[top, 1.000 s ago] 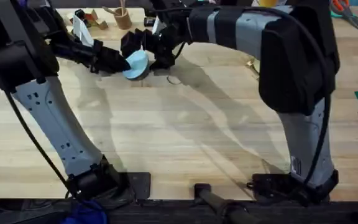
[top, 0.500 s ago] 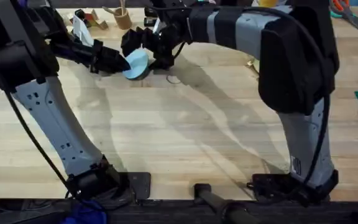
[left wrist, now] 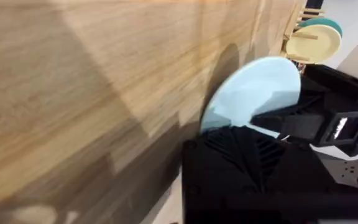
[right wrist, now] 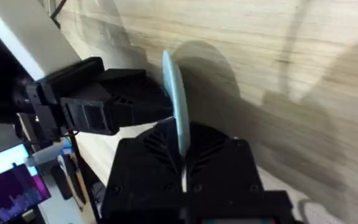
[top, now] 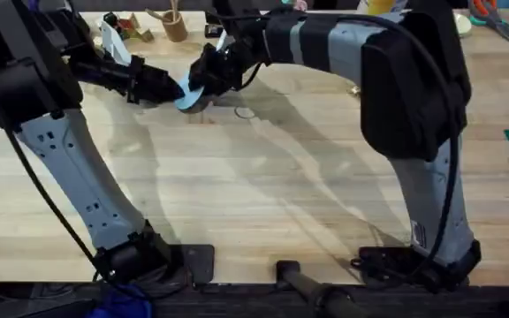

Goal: Pick up the plates from the table one by one and place each into a slot on the dish rack.

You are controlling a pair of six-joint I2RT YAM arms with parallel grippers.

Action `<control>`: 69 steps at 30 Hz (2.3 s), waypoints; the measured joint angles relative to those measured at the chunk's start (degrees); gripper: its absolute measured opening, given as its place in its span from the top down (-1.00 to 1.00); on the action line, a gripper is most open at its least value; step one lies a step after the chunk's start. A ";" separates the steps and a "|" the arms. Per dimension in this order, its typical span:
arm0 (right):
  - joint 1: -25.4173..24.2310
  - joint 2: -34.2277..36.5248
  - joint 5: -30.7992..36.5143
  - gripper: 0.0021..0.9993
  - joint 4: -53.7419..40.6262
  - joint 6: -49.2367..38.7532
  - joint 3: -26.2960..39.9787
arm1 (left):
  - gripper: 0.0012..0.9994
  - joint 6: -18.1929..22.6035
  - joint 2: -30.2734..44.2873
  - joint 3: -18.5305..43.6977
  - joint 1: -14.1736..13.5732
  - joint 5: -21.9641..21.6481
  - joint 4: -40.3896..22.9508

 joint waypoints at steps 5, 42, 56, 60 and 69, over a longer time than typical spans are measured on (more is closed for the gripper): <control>-0.04 0.00 -1.04 0.95 -0.03 -0.02 0.00 | 0.92 -0.02 0.00 0.00 0.00 0.00 -0.02; -2.75 -3.71 13.47 0.94 -50.22 -36.40 22.15 | 0.92 -3.50 -30.63 0.07 -0.76 -16.25 -10.01; -2.75 -3.71 27.67 0.94 -70.77 -46.53 44.33 | 0.92 -14.98 -50.95 0.07 -11.65 -30.55 -10.45; -2.75 -3.78 30.00 0.94 -73.31 -47.91 48.49 | 0.90 -17.60 -55.44 0.07 -12.79 -34.09 -10.60; -2.74 -5.89 33.40 0.94 -73.33 -50.16 50.80 | 0.88 -20.53 -61.55 0.07 -12.76 -37.66 -11.65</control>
